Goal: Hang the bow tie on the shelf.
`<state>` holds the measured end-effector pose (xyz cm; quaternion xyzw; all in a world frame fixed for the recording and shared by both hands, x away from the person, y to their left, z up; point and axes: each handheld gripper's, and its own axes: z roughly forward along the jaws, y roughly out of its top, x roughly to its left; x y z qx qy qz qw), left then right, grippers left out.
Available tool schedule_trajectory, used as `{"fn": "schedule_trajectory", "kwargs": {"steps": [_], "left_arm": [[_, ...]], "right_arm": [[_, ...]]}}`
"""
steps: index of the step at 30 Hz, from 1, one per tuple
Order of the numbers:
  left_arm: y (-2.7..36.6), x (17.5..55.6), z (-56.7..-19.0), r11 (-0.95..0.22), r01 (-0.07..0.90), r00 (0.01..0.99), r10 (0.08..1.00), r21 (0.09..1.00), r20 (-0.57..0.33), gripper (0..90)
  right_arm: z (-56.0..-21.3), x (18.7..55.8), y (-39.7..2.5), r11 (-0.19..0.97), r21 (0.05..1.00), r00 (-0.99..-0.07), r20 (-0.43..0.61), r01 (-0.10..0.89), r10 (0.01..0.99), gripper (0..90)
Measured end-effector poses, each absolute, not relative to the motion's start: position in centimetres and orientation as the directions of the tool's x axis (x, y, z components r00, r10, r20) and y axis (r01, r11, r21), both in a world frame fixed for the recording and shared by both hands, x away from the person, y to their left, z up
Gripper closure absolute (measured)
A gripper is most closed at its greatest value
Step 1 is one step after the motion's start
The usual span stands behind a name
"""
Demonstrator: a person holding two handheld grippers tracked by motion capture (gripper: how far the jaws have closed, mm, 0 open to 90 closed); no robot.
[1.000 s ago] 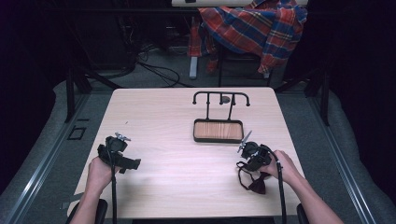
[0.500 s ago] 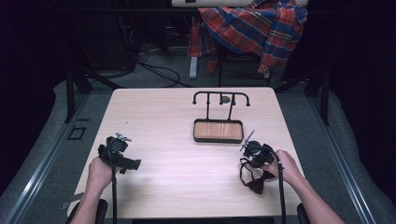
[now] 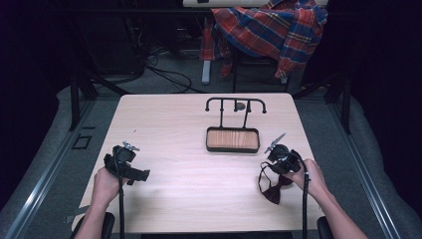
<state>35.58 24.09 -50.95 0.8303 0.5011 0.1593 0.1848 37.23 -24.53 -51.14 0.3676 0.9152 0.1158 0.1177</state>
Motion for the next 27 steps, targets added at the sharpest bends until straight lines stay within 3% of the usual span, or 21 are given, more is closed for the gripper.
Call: {"fn": "schedule_trajectory", "kwargs": {"steps": [10,27], "left_arm": [[24.0,35.5,-50.9,-0.437,0.768,0.452,0.888,0.468,0.087,0.0],[23.9,35.5,-50.9,-0.442,0.766,0.453,0.886,0.466,0.096,0.0]], "right_arm": [[-49.2,36.5,-25.3,0.651,0.406,-0.658,-0.145,0.641,0.739,89.4],[-47.5,36.6,-26.0,0.600,0.494,-0.610,-0.166,0.629,0.775,89.4]]}}
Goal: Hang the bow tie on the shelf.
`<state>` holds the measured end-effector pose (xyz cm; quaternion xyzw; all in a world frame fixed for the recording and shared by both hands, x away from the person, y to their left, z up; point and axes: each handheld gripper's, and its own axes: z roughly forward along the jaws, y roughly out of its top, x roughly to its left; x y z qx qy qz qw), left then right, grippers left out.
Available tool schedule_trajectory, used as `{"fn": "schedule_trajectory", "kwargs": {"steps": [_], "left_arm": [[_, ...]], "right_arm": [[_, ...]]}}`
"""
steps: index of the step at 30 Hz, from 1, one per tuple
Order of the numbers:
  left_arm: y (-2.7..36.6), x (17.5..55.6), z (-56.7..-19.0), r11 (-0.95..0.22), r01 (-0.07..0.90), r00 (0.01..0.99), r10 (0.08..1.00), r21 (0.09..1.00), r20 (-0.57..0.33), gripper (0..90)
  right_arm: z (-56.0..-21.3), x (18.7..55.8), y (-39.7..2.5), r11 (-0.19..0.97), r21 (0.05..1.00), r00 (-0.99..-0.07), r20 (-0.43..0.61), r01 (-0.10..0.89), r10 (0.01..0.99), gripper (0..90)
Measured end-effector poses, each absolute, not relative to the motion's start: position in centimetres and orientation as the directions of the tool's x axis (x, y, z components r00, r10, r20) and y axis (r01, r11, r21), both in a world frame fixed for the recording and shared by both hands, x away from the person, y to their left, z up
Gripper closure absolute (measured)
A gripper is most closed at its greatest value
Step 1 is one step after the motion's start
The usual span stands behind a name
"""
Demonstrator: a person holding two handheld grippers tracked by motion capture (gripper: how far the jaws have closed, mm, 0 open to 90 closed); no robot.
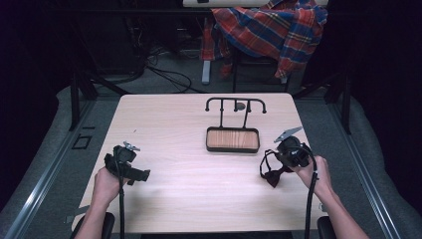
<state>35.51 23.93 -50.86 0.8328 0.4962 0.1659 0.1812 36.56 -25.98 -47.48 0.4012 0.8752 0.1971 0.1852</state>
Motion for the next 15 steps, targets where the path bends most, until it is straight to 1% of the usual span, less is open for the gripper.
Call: {"fn": "schedule_trajectory", "kwargs": {"steps": [9,15], "left_arm": [[23.8,35.5,-50.9,-0.445,0.765,0.457,0.884,0.465,0.095,0.0],[23.8,35.5,-51.0,-0.450,0.762,0.462,0.882,0.465,0.097,0.0]], "right_arm": [[-46.8,37.0,-26.3,0.591,0.510,-0.604,-0.164,0.625,0.780,89.4],[-46.1,37.4,-26.0,0.572,0.539,-0.592,-0.160,0.618,0.790,89.4]]}}
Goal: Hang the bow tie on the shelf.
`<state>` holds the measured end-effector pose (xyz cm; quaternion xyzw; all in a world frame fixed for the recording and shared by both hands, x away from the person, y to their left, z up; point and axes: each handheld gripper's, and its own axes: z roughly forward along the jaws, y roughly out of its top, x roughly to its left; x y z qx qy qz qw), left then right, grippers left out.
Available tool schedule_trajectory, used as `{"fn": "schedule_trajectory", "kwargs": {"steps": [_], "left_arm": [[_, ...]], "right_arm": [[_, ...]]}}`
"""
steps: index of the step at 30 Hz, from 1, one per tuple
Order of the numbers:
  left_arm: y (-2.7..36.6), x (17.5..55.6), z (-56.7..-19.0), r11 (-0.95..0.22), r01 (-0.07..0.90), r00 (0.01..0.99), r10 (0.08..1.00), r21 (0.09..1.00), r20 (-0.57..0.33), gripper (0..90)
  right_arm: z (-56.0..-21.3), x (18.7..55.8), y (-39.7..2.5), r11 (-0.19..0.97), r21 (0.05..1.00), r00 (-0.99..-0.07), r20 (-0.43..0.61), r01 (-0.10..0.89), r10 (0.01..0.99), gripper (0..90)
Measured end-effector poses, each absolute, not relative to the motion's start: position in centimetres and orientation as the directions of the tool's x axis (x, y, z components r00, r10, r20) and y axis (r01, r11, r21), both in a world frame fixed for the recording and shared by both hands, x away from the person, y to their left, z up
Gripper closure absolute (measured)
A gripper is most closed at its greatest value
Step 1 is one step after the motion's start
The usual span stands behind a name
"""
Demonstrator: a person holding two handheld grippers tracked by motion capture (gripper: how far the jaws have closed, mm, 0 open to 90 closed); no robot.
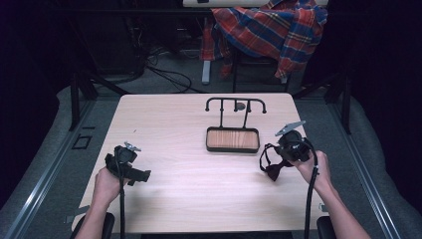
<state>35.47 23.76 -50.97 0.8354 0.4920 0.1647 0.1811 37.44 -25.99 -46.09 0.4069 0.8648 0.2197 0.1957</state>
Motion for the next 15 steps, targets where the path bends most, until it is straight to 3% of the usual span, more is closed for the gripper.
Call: {"fn": "schedule_trajectory", "kwargs": {"steps": [15], "left_arm": [[23.8,35.5,-51.0,-0.453,0.763,0.461,0.881,0.461,0.103,0.0]], "right_arm": [[-43.9,37.8,-25.7,0.550,0.592,-0.578,-0.167,0.589,0.799,89.4]]}}
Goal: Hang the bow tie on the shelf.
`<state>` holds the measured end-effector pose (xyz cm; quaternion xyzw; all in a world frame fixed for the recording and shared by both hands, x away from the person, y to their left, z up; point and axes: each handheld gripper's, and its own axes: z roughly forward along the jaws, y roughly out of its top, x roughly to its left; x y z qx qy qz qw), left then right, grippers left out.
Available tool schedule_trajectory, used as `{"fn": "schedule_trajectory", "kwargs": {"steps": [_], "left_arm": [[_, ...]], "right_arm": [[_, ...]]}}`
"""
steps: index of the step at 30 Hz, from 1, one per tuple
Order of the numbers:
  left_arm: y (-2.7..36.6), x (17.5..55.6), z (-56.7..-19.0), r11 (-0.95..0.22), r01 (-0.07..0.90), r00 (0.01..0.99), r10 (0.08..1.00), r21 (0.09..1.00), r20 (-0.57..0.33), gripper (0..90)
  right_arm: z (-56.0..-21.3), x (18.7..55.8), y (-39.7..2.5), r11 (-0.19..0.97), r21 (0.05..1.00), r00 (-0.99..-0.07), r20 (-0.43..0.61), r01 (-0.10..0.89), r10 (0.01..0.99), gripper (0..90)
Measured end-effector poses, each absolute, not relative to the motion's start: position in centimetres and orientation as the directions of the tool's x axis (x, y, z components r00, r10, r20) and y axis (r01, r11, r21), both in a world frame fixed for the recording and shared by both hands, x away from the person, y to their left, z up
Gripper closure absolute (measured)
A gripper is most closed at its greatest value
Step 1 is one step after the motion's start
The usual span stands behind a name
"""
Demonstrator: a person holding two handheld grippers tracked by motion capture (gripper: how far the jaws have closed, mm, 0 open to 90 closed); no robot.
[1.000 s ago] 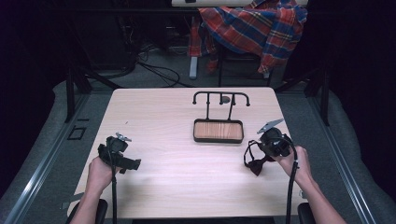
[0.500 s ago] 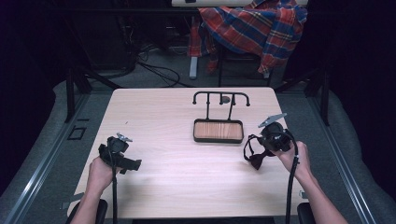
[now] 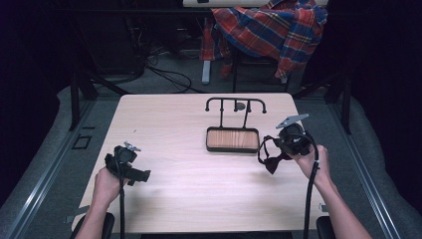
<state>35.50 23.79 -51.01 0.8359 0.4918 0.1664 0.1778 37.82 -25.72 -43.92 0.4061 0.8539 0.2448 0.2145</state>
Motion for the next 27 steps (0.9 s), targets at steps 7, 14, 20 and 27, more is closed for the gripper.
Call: {"fn": "schedule_trajectory", "kwargs": {"steps": [7,14,20,27], "left_arm": [[23.9,35.5,-51.0,-0.451,0.763,0.459,0.882,0.462,0.104,0.0],[23.9,35.5,-51.0,-0.453,0.761,0.459,0.882,0.465,0.108,0.0],[23.9,35.5,-51.0,-0.453,0.760,0.460,0.881,0.466,0.107,0.0],[23.9,35.4,-51.0,-0.451,0.759,0.459,0.882,0.470,0.106,0.0]], "right_arm": [[-42.4,38.1,-25.6,0.528,0.637,-0.564,-0.172,0.562,0.808,89.4],[-41.1,38.6,-25.2,0.510,0.671,-0.551,-0.178,0.538,0.816,89.5],[-40.7,39.2,-25.0,0.498,0.680,-0.539,-0.177,0.538,0.824,89.5],[-40.5,40.0,-25.0,0.480,0.690,-0.523,-0.169,0.542,0.835,89.5]]}}
